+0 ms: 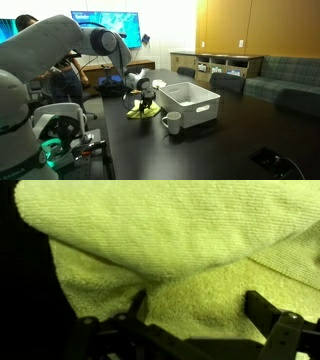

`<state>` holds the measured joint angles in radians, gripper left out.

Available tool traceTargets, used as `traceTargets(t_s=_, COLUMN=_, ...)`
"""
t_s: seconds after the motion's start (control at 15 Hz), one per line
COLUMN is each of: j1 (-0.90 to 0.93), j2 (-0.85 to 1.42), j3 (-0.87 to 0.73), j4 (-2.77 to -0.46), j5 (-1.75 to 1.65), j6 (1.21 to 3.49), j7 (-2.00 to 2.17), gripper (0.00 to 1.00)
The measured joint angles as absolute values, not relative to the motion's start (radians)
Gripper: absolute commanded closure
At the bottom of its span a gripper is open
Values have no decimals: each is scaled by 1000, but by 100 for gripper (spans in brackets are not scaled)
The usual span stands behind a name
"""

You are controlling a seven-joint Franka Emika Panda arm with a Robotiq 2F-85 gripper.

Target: Pick up the towels and put them in the container. Pick up the pen and the small tape and put them in the cup.

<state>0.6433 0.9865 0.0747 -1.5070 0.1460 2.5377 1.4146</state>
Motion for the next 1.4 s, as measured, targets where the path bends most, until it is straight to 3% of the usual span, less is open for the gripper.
traceTargets(t_s=0.07, j1=643, j2=986, j3=71, j4=-1507, j5=146, j6=2538, j7=1425, gripper=9)
traceTargets(t_s=0.13, j1=641, j2=986, j3=68, j4=-1507, j5=146, j6=2537, j7=1432, gripper=27)
traceTargets(t_s=0.8, j1=610, j2=979, j3=56, j4=-1509, j5=142, j6=2517, j7=1459, gripper=100)
traceTargets(t_s=1.4, j1=658, j2=838, j3=-71, j4=-1679, j5=0, j6=2517, j7=1592, gripper=97)
